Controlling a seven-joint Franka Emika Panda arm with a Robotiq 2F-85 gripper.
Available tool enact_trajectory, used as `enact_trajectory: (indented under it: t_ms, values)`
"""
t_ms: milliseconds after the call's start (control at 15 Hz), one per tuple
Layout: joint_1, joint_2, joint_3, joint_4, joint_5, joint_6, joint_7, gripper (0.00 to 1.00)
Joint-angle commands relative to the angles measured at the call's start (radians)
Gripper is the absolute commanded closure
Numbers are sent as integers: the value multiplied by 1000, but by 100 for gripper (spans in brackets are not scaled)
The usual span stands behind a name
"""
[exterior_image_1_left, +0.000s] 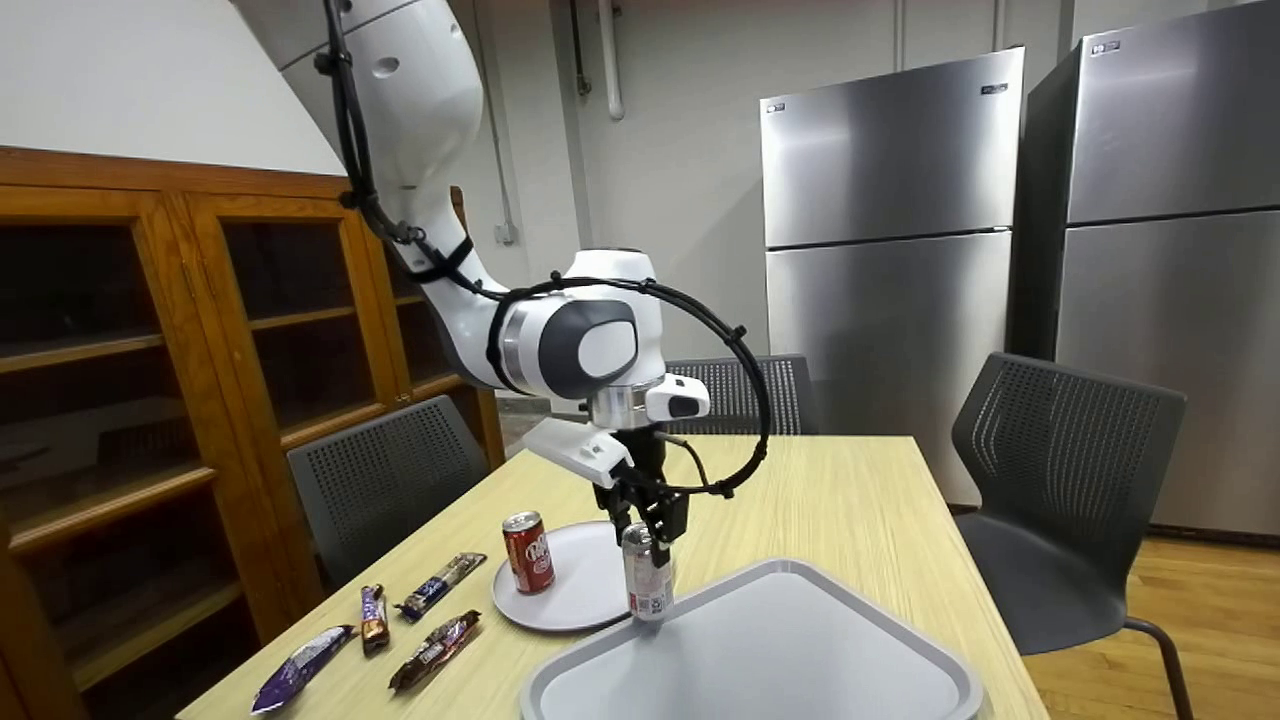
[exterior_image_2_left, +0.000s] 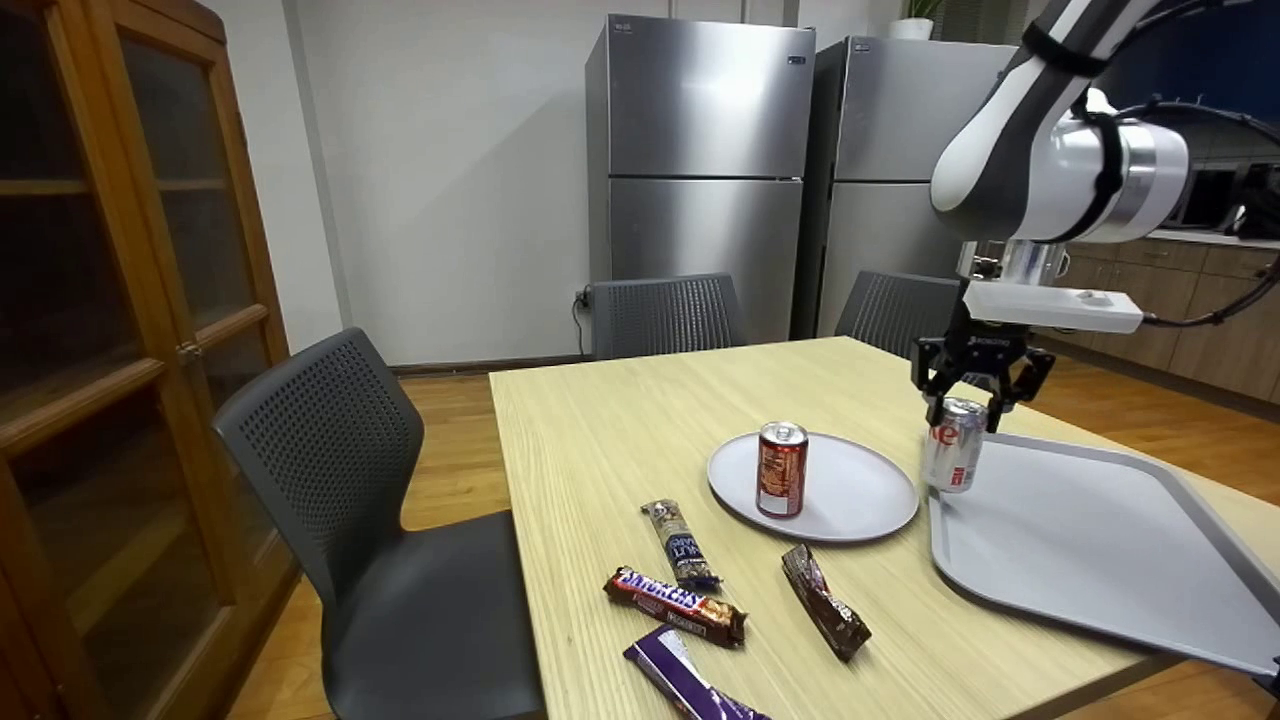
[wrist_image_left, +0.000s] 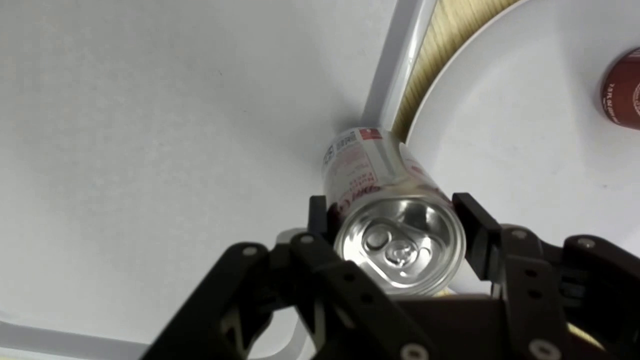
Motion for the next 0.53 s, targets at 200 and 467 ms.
enact_trajectory:
  t_ms: [200, 467]
  values:
    - [17, 44, 41, 88, 4, -45, -57, 62]
    - [30, 67, 70, 113, 15, -45, -63, 62]
